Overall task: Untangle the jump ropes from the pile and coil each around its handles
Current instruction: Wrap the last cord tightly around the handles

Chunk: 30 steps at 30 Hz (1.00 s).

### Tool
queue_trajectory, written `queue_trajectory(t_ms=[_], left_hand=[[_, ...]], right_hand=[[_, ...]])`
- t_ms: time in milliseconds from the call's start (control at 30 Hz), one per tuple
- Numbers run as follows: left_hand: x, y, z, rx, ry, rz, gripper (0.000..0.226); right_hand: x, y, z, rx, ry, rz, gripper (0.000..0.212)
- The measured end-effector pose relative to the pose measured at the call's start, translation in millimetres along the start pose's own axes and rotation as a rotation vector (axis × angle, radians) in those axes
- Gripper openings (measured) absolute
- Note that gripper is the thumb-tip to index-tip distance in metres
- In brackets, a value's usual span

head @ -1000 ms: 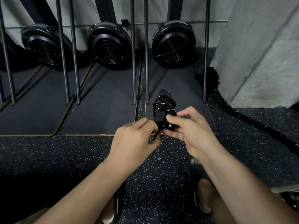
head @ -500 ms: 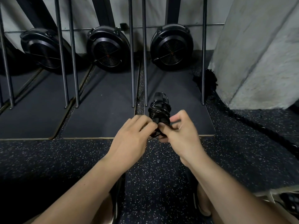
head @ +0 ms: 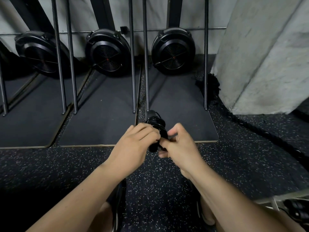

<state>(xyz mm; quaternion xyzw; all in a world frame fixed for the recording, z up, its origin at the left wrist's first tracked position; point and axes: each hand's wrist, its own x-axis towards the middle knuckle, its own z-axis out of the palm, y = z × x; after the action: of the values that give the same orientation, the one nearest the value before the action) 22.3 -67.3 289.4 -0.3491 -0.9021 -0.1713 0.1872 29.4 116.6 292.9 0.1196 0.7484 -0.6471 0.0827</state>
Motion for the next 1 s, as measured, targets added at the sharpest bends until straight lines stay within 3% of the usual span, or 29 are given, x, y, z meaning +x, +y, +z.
queue_trajectory(t_ms=[233, 467, 700, 1000], left_hand=[[-1.7, 1.9, -0.4, -0.001, -0.039, -0.048, 0.031], [-0.6, 5.8, -7.3, -0.044, -0.05, -0.087, 0.01], [3.5, 4.4, -15.1, -0.326, 0.011, -0.207, 0.024], [6.1, -8.8, -23.7, -0.397, 0.022, -0.171, 0.007]], right_hand=[[-0.1, 0.2, -2.9, 0.09, -0.034, 0.09, 0.024], [-1.3, -10.4, -13.6, 0.283, -0.063, 0.223, 0.022], [-12.0, -15.9, -9.2, 0.355, -0.045, 0.196, 0.021], [-15.6, -22.9, -8.6, 0.367, -0.054, 0.179, 0.027]])
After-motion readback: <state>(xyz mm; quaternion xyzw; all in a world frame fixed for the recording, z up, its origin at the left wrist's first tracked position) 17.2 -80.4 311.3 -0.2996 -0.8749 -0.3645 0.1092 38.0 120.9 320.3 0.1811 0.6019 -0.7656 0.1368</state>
